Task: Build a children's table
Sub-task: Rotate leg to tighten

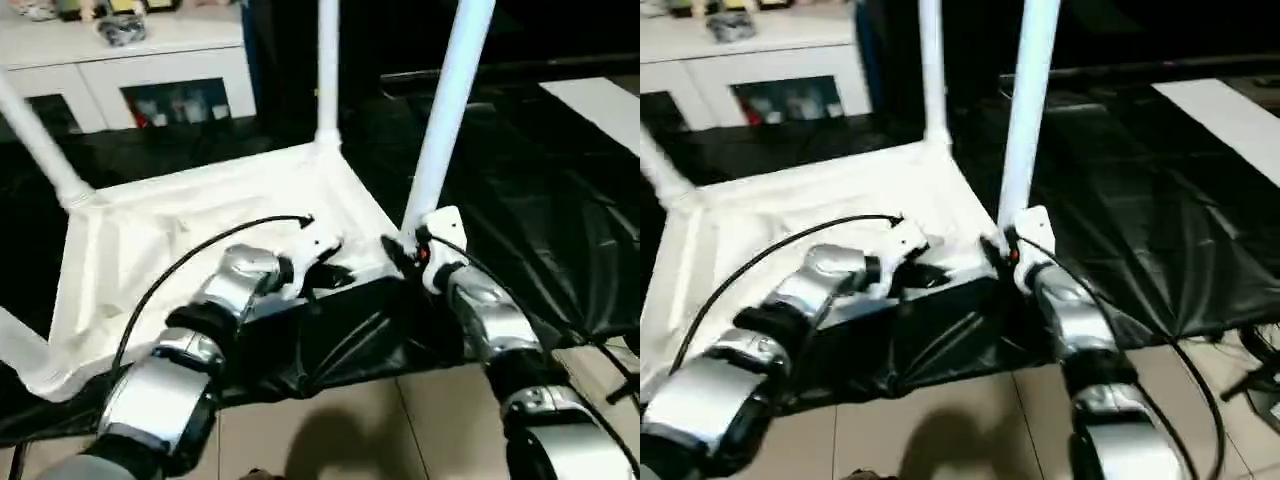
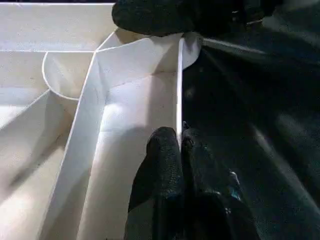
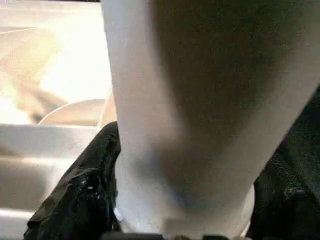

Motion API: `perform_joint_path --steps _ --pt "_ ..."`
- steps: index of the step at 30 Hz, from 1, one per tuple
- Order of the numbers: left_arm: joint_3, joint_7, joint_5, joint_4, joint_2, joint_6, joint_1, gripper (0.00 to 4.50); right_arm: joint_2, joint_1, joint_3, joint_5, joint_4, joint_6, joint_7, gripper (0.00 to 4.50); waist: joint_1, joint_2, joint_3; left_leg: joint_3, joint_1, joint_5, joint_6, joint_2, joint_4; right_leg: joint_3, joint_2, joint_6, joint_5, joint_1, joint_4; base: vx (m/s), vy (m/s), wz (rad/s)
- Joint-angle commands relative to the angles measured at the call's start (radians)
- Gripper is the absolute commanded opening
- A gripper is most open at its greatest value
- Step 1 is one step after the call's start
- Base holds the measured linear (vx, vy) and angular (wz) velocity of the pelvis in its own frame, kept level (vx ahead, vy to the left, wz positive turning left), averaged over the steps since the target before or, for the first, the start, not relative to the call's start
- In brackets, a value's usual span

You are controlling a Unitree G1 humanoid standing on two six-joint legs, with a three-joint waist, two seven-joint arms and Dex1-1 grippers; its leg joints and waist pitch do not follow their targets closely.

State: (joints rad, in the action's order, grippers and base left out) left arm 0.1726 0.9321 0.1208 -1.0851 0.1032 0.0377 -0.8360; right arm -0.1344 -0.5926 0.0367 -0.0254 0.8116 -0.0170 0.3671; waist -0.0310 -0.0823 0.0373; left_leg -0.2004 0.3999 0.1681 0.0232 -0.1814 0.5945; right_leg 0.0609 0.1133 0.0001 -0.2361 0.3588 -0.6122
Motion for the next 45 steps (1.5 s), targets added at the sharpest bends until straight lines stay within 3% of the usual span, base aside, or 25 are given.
perform_joint_path --steps 1,2,5,6,8,15,19,22,28,29,40,42,45 --pt "0.022 -0.035 -0.015 0.000 -0.074 0.010 -0.012 0.00 0.107 -0.011 -0.079 -0.005 0.017 -0.006 0.066 3.09 0.004 0.007 -0.056 0.031 -0.031 0.321 -0.014 -0.048 -0.087 -0.030 0.046 -0.236 -0.090 -0.016 0.080 0.000 0.000 0.00" --pt "0.022 -0.019 -0.018 0.008 -0.070 0.026 -0.005 0.00 0.112 -0.015 -0.069 -0.013 0.017 -0.018 0.082 3.30 0.002 0.008 -0.057 0.028 -0.028 0.284 -0.044 -0.048 -0.083 -0.029 0.047 -0.245 -0.052 -0.016 0.077 0.000 0.000 0.00" --pt "0.014 0.044 -0.033 0.030 -0.046 0.074 0.012 0.00 0.089 -0.005 -0.058 -0.043 -0.010 -0.033 0.173 3.53 -0.003 0.010 -0.060 0.026 -0.022 0.224 -0.089 -0.047 -0.076 -0.026 0.048 -0.255 0.006 -0.021 0.072 0.000 0.000 0.00" --pt "0.014 0.044 -0.033 0.030 -0.046 0.074 0.012 0.00 0.089 -0.005 -0.058 -0.043 -0.010 -0.033 0.173 3.79 -0.004 0.010 -0.061 0.026 -0.020 0.212 -0.098 -0.047 -0.075 -0.025 0.048 -0.257 0.015 -0.023 0.070 0.000 0.000 0.00" --pt "0.012 0.099 -0.042 0.049 -0.029 0.105 0.026 0.00 0.053 0.009 -0.069 -0.051 -0.033 -0.049 0.231 3.89 -0.008 0.011 -0.062 0.024 -0.020 0.194 -0.119 -0.049 -0.072 -0.023 0.049 -0.261 0.014 -0.022 0.069 0.000 0.000 0.00" --pt "0.024 0.242 -0.051 0.058 0.036 0.144 0.040 0.00 -0.062 0.039 -0.087 -0.089 -0.095 -0.035 0.461 4.00 -0.016 0.011 -0.064 0.021 -0.020 0.166 -0.148 -0.052 -0.065 -0.022 0.045 -0.279 0.051 -0.020 0.062 0.000 0.000 0.00" --pt "0.034 0.354 -0.045 0.048 0.097 0.174 0.036 0.00 -0.170 0.070 -0.135 -0.106 -0.165 -0.007 0.706 4.00 -0.027 0.010 -0.069 0.022 -0.018 0.127 -0.167 -0.054 -0.059 -0.021 0.044 -0.280 0.105 -0.019 0.054 0.000 0.000 0.00" --pt "0.040 0.412 -0.045 0.048 0.119 0.182 0.034 0.00 -0.220 0.084 -0.171 -0.105 -0.208 0.016 0.805 4.00 -0.034 0.019 -0.069 0.020 -0.015 0.098 -0.190 -0.053 -0.054 -0.019 0.044 -0.287 0.141 -0.015 0.049 0.000 0.000 0.00" --pt "0.044 0.493 -0.057 0.052 0.134 0.185 0.029 0.00 -0.277 0.093 -0.221 -0.084 -0.236 0.014 0.915 3.67 -0.047 0.019 -0.067 0.020 -0.018 0.133 -0.161 -0.057 -0.057 -0.022 0.046 -0.290 0.064 -0.012 0.051 0.000 0.000 0.00" --pt "0.044 0.493 -0.057 0.052 0.134 0.185 0.029 0.00 -0.277 0.093 -0.221 -0.084 -0.236 0.014 0.915 3.41 -0.049 0.019 -0.067 0.020 -0.018 0.129 -0.160 -0.057 -0.057 -0.022 0.046 -0.289 0.068 -0.013 0.050 0.000 0.000 0.00" --pt "0.036 0.515 -0.054 0.031 0.150 0.188 0.017 0.00 -0.275 0.127 -0.232 -0.091 -0.272 0.046 0.916 2.79 -0.057 0.017 -0.070 0.021 -0.018 0.102 -0.172 -0.056 -0.052 -0.022 0.045 -0.290 0.112 -0.011 0.046 0.000 0.000 0.00" --pt "0.027 0.454 -0.052 0.027 0.132 0.177 0.014 0.00 -0.239 0.130 -0.207 -0.095 -0.268 0.100 0.821 2.78 -0.056 0.016 -0.067 0.021 -0.018 0.130 -0.158 -0.056 -0.057 -0.022 0.045 -0.290 0.074 -0.011 0.049 0.000 0.000 0.00" --pt "0.026 0.368 -0.040 0.023 0.109 0.160 0.010 0.00 -0.201 0.123 -0.189 -0.057 -0.236 0.098 0.680 2.75 -0.050 0.014 -0.061 0.022 -0.022 0.203 -0.102 -0.058 -0.067 -0.025 0.046 -0.281 -0.033 -0.006 0.058 0.000 0.000 0.00"
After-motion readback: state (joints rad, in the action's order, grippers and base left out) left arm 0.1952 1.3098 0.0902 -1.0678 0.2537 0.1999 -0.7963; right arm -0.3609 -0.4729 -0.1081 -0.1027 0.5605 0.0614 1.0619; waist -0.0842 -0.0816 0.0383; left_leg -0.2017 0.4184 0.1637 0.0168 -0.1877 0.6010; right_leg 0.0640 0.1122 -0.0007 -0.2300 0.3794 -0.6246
